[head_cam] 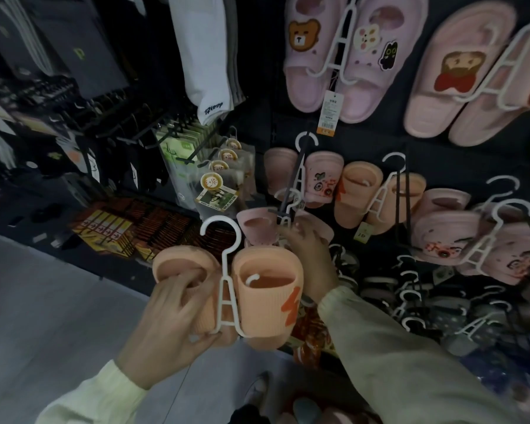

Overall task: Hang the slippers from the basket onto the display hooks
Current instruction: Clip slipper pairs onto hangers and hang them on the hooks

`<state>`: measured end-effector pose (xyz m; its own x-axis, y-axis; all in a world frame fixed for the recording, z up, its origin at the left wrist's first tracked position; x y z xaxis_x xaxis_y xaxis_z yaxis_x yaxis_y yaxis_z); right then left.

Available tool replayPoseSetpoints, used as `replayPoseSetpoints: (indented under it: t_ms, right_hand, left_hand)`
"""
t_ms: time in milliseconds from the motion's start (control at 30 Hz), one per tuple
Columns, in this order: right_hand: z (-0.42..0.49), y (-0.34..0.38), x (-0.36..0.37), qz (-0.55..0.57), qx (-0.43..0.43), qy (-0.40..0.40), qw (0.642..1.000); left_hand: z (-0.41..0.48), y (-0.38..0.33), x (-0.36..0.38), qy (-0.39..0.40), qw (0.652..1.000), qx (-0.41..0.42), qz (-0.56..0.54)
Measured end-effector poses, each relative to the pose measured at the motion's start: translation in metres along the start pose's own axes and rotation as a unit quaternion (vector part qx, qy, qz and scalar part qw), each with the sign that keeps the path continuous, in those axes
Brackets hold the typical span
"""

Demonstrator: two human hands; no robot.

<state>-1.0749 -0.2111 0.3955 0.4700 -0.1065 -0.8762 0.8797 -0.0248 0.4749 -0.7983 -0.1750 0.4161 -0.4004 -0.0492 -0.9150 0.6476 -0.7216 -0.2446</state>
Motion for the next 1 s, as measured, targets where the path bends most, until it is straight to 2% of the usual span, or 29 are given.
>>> replayPoseSetpoints:
  t_ms: [67,167,367,567,633,700,833,1000]
  right_hand:
    - [-0.015,-0.01,-0.008,0.067,0.009,-0.031,0.997]
    - [-0.038,-0.022,-0.02,0.08,0.006,-0.097,0.992]
    - [-0.088,-0.034,-0.042,-0.023,-0.011,-0.16,0.987]
    - [-0.135,-0.035,-0.056,-0.082,-0.089,-0.268,0.956]
    - [-0.144,-0.038,-0.057,-0.116,-0.095,-0.252,0.956]
    - [-0.149,-0.044,-0.054,-0.141,-0.085,-0.194,0.967]
    - [-0.16,-0.063,-0.043,-0.166,-0.002,-0.092,0.982]
    - [-0.167,-0.082,-0.037,-0.172,0.091,-0.071,0.978]
  left_hand:
    - [0.004,-0.003,0.004,0.006,1.0,0.007,-0.006]
    - [0.014,-0.009,0.011,0.012,1.0,0.024,-0.009]
    - [0.042,-0.022,0.026,0.009,0.997,0.072,0.002]
    - [0.067,-0.04,0.049,0.028,0.991,0.127,0.008]
    - [0.078,-0.049,0.059,0.041,0.988,0.15,0.014]
    - [0.089,-0.057,0.069,0.055,0.984,0.167,0.019]
    - [0.109,-0.079,0.093,0.067,0.975,0.21,0.014]
    - [0.124,-0.104,0.117,0.037,0.964,0.262,-0.033]
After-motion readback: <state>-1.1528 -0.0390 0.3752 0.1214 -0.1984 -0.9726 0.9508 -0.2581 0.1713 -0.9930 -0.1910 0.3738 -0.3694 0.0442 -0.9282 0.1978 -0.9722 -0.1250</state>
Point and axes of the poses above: each hand's wrist, its own z-axis towards the middle knuckle, its own x-axis out of the palm, y = z × x, the point moved 1 cm from there along z, towards the middle knuckle, and after that the axes turned 1 degree about x, right-handed, at the moved point
